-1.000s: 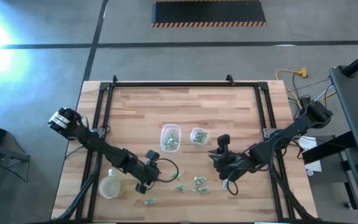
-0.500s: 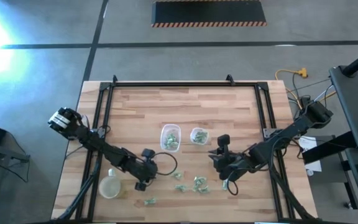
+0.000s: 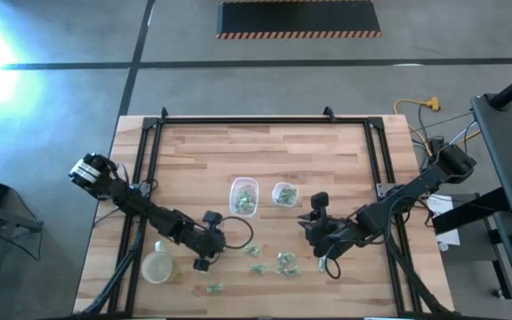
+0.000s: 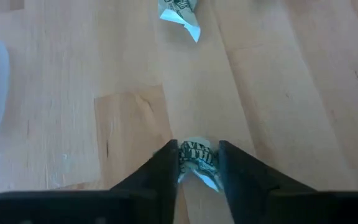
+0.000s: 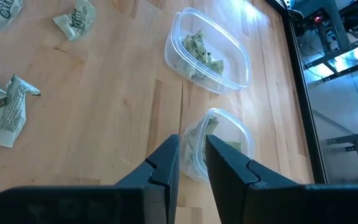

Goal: Pick and place items into bin
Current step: Put the white stevia packet into the left transparent bin

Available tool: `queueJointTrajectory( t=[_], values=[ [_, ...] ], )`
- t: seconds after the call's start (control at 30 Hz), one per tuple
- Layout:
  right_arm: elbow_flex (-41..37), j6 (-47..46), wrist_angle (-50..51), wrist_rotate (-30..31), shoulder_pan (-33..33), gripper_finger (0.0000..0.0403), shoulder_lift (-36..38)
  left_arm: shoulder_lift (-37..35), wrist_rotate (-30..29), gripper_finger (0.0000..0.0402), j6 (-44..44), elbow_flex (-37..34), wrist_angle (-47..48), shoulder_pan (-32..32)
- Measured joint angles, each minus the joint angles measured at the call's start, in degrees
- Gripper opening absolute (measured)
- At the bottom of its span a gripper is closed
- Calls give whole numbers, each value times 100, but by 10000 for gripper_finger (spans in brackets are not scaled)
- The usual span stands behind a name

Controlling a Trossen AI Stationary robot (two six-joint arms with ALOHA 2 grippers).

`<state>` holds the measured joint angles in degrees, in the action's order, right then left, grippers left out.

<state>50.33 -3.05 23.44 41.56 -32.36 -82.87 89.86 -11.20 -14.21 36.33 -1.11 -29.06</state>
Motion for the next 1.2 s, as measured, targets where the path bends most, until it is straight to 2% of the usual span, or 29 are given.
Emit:
queueJointTrajectory(
  t=[0.23,0.37,0.57,0.8,0.93,1.2],
  values=[
    [0,2,0,0,0,68,0,0,-18,15,168,19,3,24],
    [0,2,2,0,0,68,-2,-53,-313,5,447,26,9,24],
    [0,3,-1,0,0,68,-2,-251,-1527,8,1206,223,-1,24],
    [0,22,-17,2,0,68,-2,-420,-3451,8,2286,353,-170,155],
    [0,22,-25,2,0,68,-2,-433,-3419,8,2699,353,-273,496],
    [0,17,-41,2,2,68,-7,-432,-2344,8,3125,482,-299,1494]
  ],
)
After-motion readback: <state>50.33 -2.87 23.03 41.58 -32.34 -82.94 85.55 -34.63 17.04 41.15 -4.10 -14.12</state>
